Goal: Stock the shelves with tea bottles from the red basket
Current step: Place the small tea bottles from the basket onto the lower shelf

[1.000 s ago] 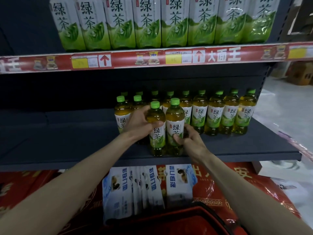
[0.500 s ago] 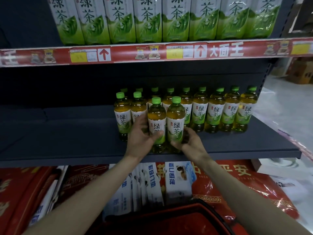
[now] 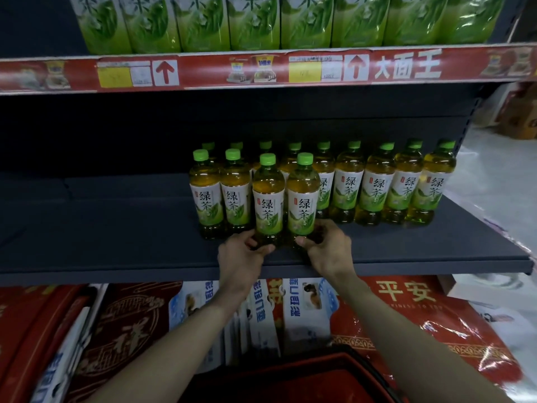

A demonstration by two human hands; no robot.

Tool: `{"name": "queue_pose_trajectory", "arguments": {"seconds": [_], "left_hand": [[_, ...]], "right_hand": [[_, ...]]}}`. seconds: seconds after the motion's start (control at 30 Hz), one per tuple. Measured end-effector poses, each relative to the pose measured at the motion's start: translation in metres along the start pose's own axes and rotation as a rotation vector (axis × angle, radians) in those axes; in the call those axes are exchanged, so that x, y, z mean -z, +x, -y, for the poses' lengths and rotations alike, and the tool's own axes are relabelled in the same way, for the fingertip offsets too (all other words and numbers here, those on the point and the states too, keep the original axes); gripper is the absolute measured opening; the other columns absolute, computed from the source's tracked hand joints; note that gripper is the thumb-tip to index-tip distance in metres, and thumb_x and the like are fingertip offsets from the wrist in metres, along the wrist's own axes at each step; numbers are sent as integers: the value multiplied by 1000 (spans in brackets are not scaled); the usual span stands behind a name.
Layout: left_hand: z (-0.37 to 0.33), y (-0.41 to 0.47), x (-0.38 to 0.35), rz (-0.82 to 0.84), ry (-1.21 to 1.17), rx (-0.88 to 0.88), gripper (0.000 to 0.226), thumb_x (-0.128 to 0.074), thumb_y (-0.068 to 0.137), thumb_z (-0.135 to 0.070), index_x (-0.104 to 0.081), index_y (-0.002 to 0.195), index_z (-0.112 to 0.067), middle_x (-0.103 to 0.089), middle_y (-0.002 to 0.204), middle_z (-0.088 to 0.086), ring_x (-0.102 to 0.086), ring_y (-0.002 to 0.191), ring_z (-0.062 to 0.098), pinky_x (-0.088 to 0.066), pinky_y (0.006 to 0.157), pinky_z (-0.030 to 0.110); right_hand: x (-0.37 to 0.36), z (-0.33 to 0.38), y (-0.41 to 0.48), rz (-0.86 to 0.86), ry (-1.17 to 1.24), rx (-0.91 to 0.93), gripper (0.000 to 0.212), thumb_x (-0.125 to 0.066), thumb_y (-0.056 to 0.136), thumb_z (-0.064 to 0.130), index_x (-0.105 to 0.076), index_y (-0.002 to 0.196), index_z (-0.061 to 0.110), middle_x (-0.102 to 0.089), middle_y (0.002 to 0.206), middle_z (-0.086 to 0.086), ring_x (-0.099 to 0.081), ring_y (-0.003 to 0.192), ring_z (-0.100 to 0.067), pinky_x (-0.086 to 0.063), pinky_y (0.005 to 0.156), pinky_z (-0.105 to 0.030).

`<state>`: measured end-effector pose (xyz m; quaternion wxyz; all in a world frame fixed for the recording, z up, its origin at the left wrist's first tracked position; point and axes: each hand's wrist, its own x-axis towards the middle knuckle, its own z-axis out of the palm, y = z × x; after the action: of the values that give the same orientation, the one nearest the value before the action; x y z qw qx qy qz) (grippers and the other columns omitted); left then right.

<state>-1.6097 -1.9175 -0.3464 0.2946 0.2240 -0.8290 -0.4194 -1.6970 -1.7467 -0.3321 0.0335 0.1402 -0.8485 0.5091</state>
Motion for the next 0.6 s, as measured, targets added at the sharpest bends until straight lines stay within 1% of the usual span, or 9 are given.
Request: {"name": "queue_pose_trajectory", "arguments": {"seconds": [0.03,0.1,0.2,0.3,0.43,0.6], "left_hand": [[1,4,-2,-10,0,0,49,-91,79,-30,-76,121,-12,-66,90,-4,-65,89,14,-45,79,23],[2,9,-5,-38,4,-2,50,-91,79,-29,-75,123,-14,-64,92,-4,-63,88,14,-44,77,21],[5,13,-11,-97,15,-5,55,-92,77,-31,-74,126,-16,-63,95,-3,-62,87,12,-41,74,18],[7,13,-18,-126,17,8,52,-92,78,-33,-74,125,-19,-64,93,-7,-63,87,13,-44,76,23],[7,13,-23,-159,41,20,49,-90,79,-37,-75,124,-23,-64,92,-9,-63,86,12,-52,77,29],[2,12,-25,-193,100,62,45,-86,82,-42,-74,122,-27,-64,96,-12,-61,88,11,-54,80,34]], "right_hand": [[-2,-1,3,-4,-11,-2,54,-84,86,30,-64,133,13,-70,129,-6,-64,122,-22,-45,97,-21],[-5,-3,8,-2,-28,1,53,-84,86,33,-66,132,13,-71,127,-7,-65,120,-23,-46,98,-22],[-7,-5,14,-3,-58,30,52,-84,86,34,-68,131,13,-73,125,-8,-67,119,-24,-52,103,-31],[-11,-6,18,-7,-60,33,52,-83,85,37,-68,130,16,-73,126,-7,-67,119,-24,-53,104,-37],[-18,-5,20,-44,-100,1,56,-82,83,48,-67,130,23,-72,127,-6,-65,119,-28,-55,101,-46],[-22,0,19,-77,-133,-37,56,-81,80,56,-67,126,28,-72,125,-3,-65,118,-28,-55,97,-45]]}}
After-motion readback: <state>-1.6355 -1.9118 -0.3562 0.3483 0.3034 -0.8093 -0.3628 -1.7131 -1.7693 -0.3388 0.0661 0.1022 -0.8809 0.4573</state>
